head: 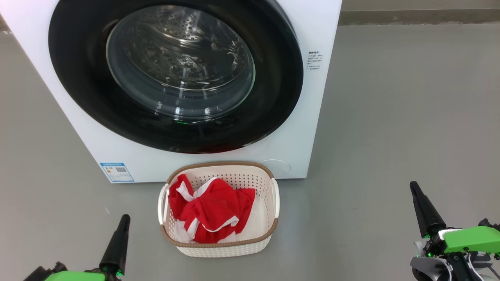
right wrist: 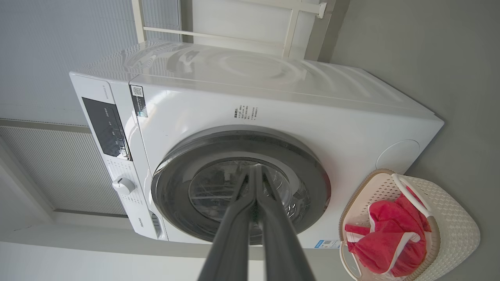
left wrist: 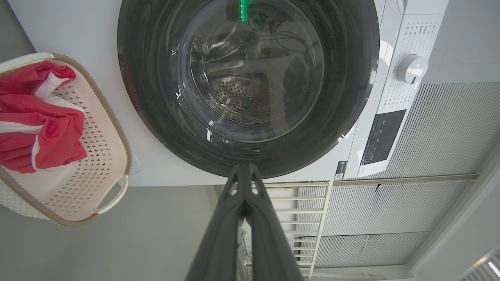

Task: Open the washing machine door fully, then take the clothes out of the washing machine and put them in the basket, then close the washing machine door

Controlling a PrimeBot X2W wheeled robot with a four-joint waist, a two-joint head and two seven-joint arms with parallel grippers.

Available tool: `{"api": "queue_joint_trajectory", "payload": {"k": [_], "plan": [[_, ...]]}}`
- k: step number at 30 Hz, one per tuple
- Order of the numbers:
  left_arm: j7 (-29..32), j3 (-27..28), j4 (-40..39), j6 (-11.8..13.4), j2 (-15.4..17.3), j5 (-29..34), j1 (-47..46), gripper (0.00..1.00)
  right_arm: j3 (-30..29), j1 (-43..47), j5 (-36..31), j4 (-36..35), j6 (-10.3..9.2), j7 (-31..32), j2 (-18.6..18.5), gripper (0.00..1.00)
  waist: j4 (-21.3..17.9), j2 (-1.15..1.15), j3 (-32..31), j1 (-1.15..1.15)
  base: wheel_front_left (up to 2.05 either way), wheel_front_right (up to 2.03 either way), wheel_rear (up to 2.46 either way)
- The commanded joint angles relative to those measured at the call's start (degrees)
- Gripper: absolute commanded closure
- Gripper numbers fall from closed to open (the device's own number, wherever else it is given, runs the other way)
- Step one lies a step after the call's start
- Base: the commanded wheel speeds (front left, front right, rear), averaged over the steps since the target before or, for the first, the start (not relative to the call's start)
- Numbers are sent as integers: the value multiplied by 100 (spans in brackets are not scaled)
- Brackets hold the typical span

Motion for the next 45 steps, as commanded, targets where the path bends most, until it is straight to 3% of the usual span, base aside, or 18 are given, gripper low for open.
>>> {"api": "queue_joint_trajectory", "payload": {"k": [1, 45], "plan": [[24, 208, -119, -41, 72, -42, -228, 100, 83, -245, 3, -142, -4, 28, -75, 100, 0, 0, 0, 0, 0, 0, 0], [37, 224, -119, -41, 61, -28, -229, 100, 62, -247, -14, -140, -4, 44, -61, 100, 0, 0, 0, 0, 0, 0, 0]]}}
